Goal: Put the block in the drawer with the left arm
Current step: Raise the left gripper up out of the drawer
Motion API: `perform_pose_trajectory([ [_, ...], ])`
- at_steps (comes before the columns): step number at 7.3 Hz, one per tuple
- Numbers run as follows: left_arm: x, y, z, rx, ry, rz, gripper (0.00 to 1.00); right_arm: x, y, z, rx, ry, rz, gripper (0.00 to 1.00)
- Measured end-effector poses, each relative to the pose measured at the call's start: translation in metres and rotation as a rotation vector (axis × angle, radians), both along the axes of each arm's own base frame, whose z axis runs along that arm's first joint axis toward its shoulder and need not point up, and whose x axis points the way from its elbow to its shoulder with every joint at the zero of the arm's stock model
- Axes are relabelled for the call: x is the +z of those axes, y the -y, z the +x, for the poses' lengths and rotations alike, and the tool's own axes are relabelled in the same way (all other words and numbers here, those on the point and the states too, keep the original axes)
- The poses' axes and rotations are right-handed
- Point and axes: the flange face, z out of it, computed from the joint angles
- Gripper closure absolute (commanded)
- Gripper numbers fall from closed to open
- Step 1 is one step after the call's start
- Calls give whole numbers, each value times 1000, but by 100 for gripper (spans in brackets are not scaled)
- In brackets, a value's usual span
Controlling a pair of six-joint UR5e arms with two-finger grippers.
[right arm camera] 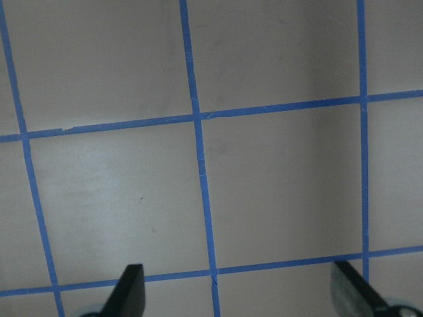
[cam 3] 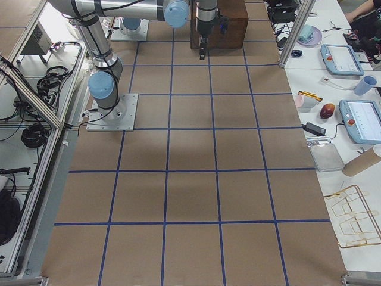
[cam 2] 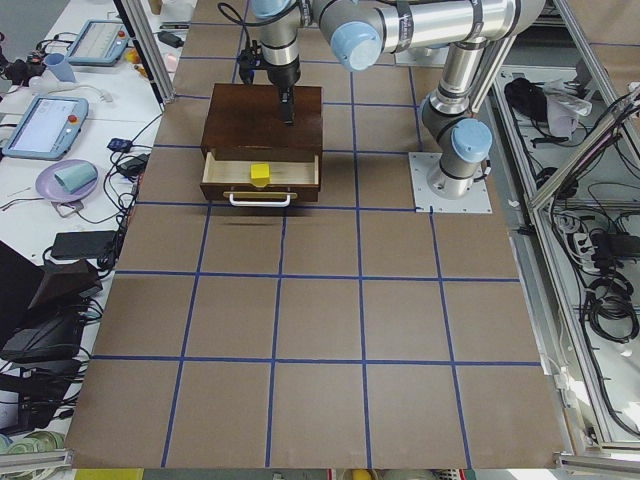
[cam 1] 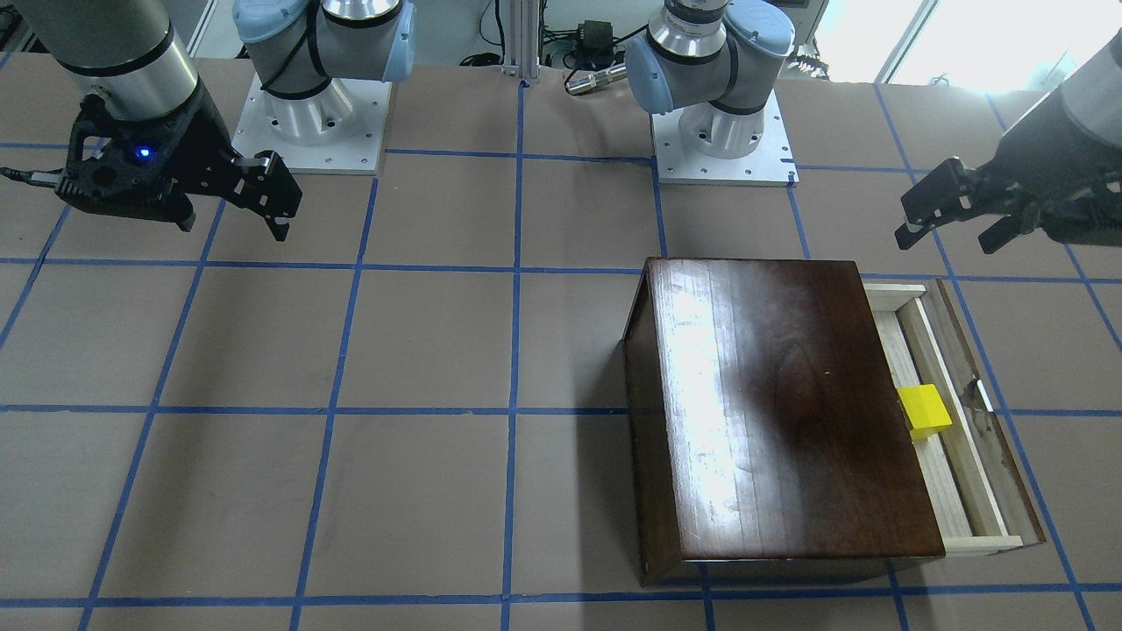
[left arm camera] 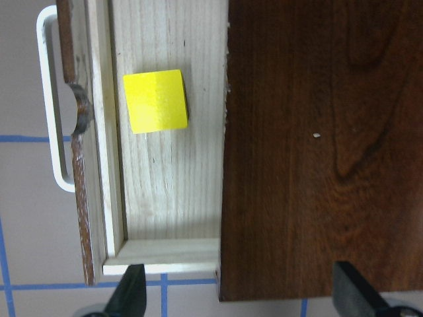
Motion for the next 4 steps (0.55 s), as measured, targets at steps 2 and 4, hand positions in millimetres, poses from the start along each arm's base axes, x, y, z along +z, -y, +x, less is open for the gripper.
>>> perform_pose_trajectory([
  [2,12,-15,-4,-5,37,1,0,0,0,0,0,0,0,0],
  [4,11,-14,-31,-44,54,0,0,0,0,0,0,0,0,0],
])
